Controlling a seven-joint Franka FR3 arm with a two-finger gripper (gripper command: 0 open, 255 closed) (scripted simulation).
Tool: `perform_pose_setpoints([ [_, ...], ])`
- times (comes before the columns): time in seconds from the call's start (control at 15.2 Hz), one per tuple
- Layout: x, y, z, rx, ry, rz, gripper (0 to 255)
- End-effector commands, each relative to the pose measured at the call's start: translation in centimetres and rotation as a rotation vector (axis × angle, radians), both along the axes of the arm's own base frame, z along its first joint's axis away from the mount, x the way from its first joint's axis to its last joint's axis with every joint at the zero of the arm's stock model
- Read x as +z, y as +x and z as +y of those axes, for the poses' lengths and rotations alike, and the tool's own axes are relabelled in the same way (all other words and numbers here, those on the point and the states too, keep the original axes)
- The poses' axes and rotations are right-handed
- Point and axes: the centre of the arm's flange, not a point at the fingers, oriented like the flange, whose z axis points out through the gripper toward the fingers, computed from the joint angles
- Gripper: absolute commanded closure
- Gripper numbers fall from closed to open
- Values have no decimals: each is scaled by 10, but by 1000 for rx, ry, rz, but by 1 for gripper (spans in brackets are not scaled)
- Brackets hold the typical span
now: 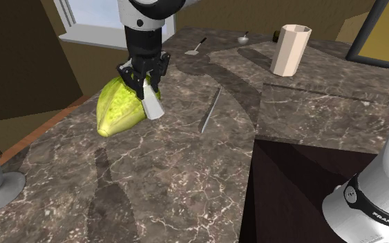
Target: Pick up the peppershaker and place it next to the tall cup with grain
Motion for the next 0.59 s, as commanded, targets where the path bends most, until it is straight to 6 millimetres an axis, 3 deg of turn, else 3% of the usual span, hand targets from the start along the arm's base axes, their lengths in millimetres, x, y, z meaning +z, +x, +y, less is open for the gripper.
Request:
perform_pose_setpoints([
  [0.0, 11, 0, 0, 0, 0, 0, 255],
  [0.53, 53, 0, 0, 0, 0, 0, 255],
])
